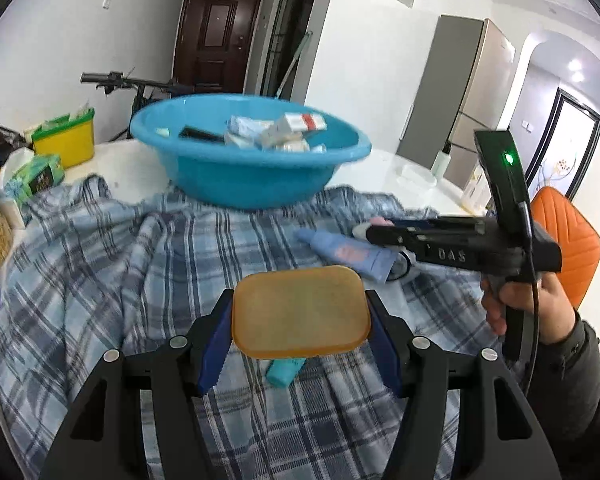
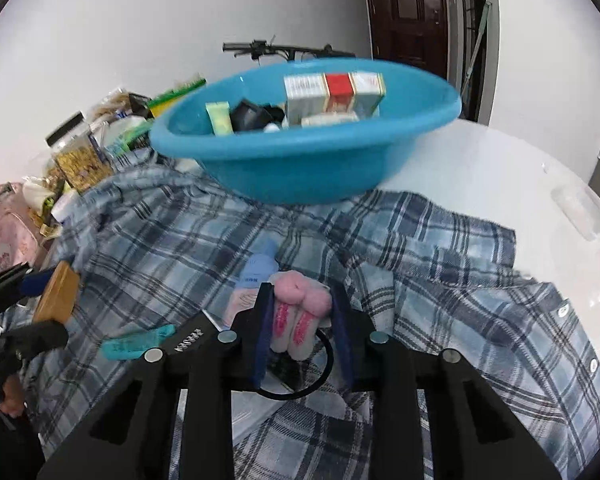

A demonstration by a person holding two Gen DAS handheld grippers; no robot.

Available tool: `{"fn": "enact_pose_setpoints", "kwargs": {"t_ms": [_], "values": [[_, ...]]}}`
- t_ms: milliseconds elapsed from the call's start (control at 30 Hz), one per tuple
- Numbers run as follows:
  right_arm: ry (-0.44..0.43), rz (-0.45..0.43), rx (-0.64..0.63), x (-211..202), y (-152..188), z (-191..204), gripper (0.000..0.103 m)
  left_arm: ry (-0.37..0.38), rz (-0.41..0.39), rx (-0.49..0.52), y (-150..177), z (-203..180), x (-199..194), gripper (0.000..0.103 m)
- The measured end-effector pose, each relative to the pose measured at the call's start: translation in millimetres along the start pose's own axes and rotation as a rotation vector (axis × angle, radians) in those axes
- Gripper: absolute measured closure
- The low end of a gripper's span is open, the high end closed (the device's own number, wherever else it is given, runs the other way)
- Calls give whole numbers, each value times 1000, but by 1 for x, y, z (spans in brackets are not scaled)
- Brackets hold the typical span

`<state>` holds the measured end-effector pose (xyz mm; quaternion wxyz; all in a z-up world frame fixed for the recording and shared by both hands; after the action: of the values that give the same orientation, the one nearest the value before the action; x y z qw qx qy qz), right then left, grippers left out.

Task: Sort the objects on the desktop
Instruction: 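Carry the soap bar and pink packet over the blue basin with both tools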

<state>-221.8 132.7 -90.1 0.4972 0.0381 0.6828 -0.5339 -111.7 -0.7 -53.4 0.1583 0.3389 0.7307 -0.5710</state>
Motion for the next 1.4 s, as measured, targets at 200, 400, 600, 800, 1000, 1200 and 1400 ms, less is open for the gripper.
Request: {"fn": "enact_pose_setpoints", "kwargs": {"t_ms": [200,400,600,800,1000,1200,1400], "values": [[-19,-82,-10,-32,-27,6,76,-23,-41,36,-39,-13,-12,39],[-21,-143,-44,-54,-66,10,76,-49,-76,54,-82,-19,-16,39],[-33,-179,-50,-63,-112,6,76,-65,-106,52,-127,-20,-17,39],[-20,-220,-36,-63,-165,-8,76,-79,-132,40,-177,-15,-4,39],[-3,-266,15,-51,-206,-27,76,-107,-144,39,-218,-3,24,39],[28,-266,21,-30,-223,-48,76,-125,-156,22,-249,14,54,39],[20,-225,30,-3,-217,-60,76,-140,-134,3,-242,31,80,39]]}}
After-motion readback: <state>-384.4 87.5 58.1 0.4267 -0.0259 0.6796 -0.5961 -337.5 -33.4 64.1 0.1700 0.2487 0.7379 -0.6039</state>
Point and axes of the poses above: each gripper's, at about its wrist camera, not at the fingertips, and x roughly the way its jaws point, z to its left, y to its underside, the point moved 9 cm from there along x, roughly the way its jaws point, and after that the axes turned 7 degrees about -x, right-handed, at the moved point
